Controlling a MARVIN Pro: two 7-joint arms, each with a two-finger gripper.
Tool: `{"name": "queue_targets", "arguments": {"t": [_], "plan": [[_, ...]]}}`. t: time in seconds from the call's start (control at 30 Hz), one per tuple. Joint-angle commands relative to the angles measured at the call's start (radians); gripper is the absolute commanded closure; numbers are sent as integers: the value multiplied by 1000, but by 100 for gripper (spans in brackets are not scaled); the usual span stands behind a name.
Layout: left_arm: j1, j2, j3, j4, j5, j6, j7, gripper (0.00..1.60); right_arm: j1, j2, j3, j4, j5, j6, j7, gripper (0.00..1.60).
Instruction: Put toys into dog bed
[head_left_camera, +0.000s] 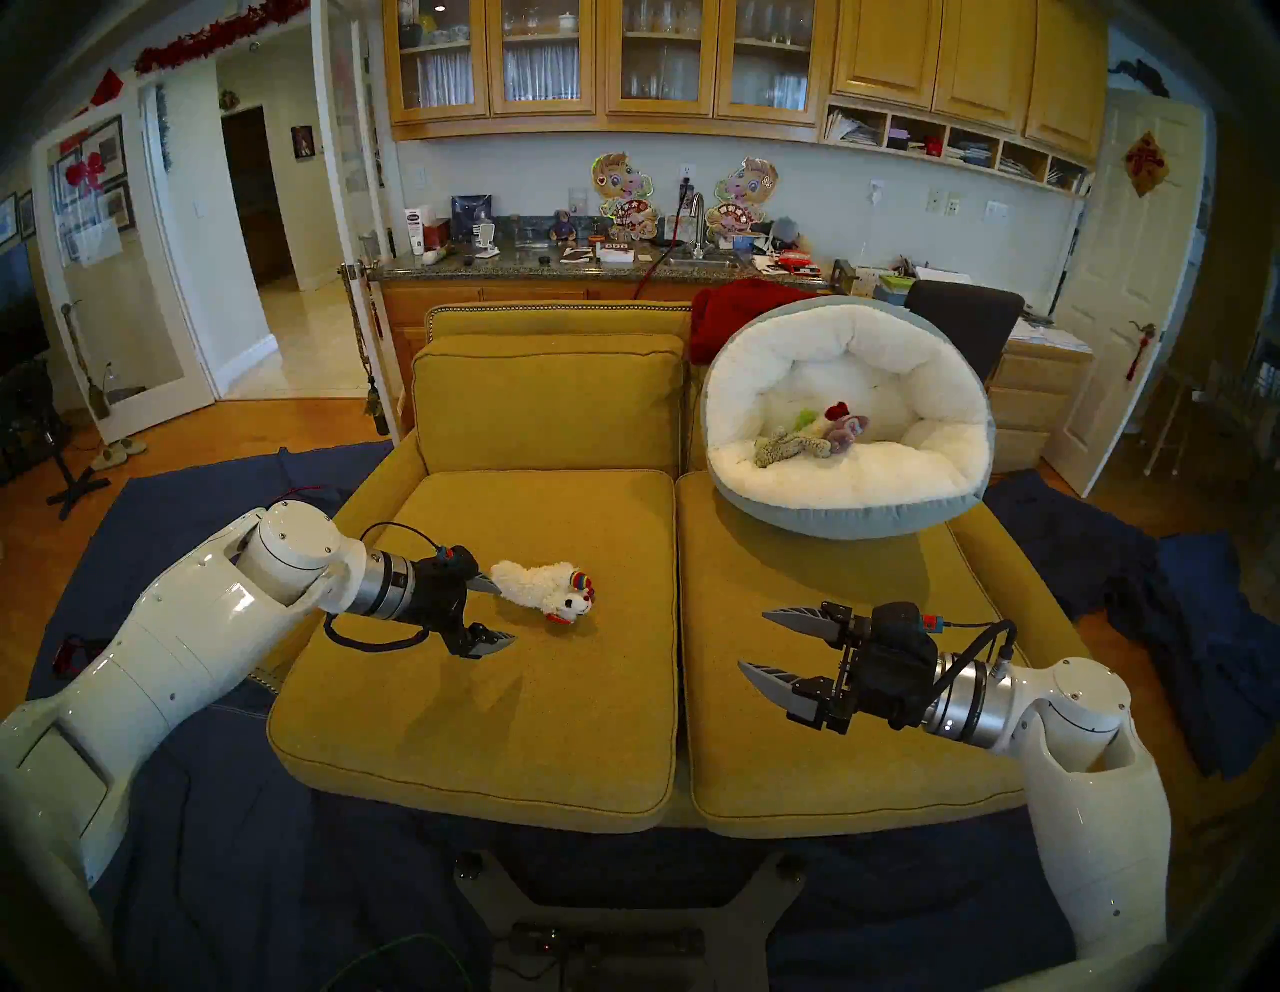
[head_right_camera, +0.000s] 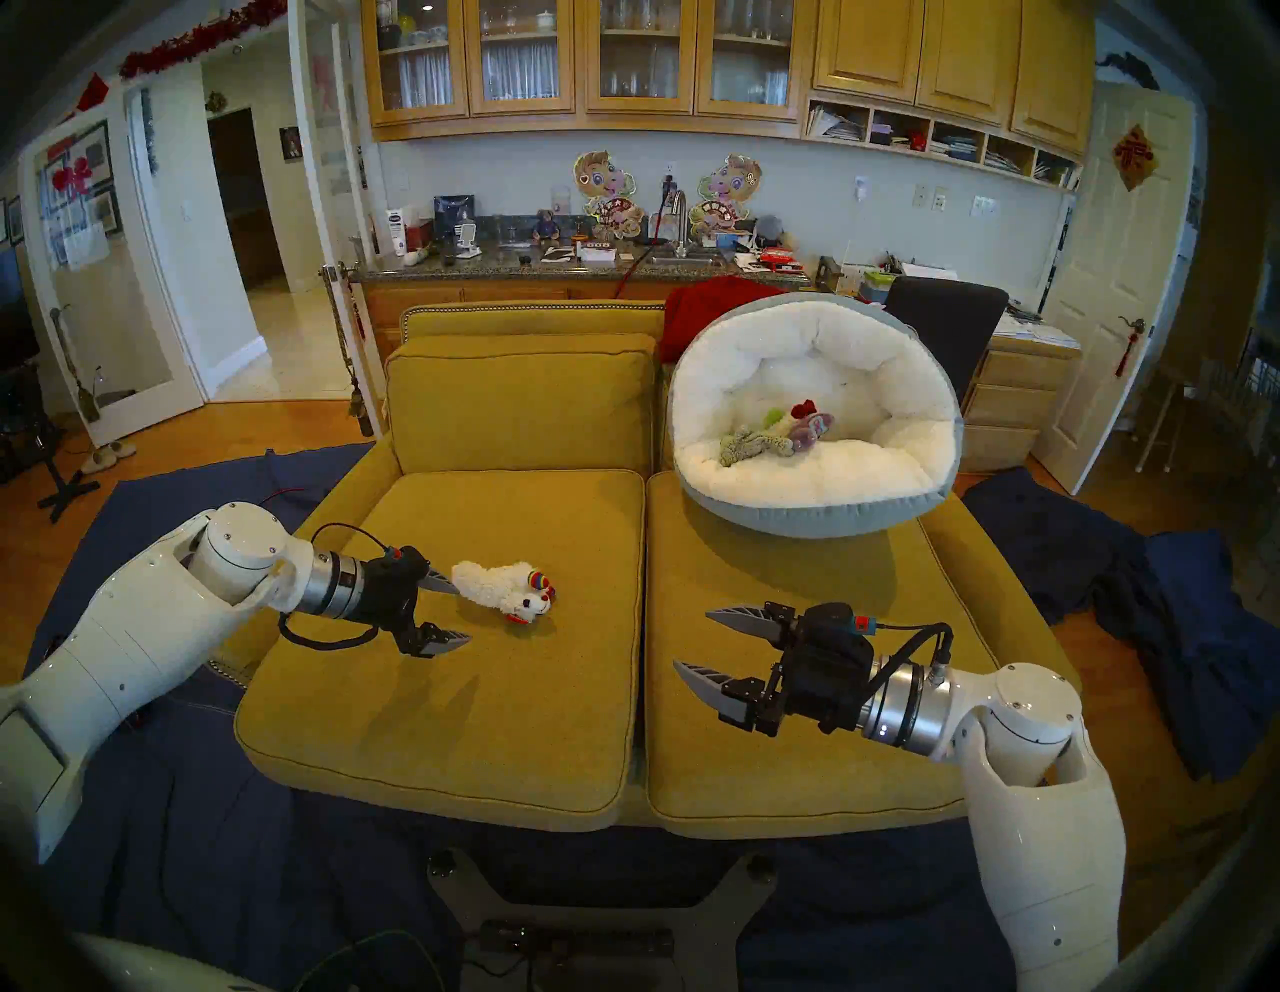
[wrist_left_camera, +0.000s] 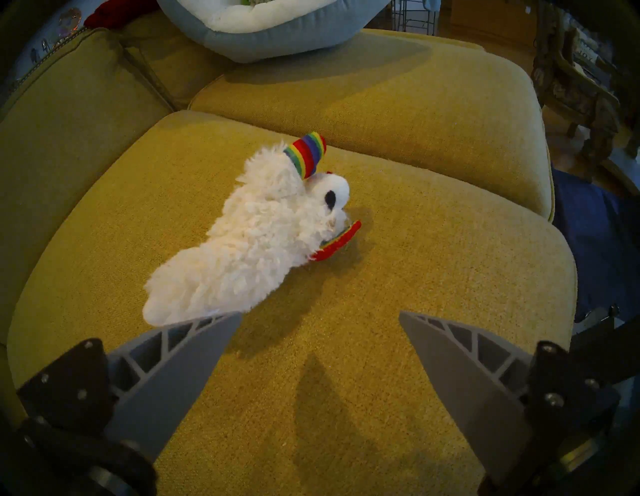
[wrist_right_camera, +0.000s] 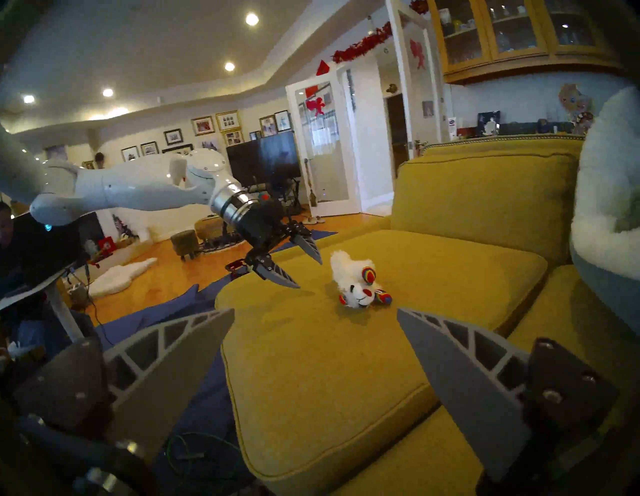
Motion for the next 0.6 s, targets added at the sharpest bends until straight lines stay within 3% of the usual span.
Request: {"name": "queue_targets", "arguments": {"t": [0.0, 0.23, 0.37, 0.4, 0.47, 0.57], "plan": [[-38, -2, -19, -9, -4, -1, -2, 0, 15, -31, -18, -31, -17, 7, -50, 0], [-38, -3, -19, -8, -3, -1, -3, 0, 35, -38, -29, -16, -19, 13, -54, 0], [-104, -29, -17, 43, 28, -4, 1, 0, 38, -37, -34, -12, -20, 18, -54, 0], [-88, -39, -53, 38, 38, -1, 5, 0, 38, -37, -35, -11, -20, 18, -54, 0], [-138, -44, -35, 60, 44, 1, 1, 0, 37, -37, -36, -9, -21, 19, -55, 0], [-144, -57, -67, 52, 65, 0, 6, 0, 38, -38, -34, -3, -20, 20, -56, 0]]}}
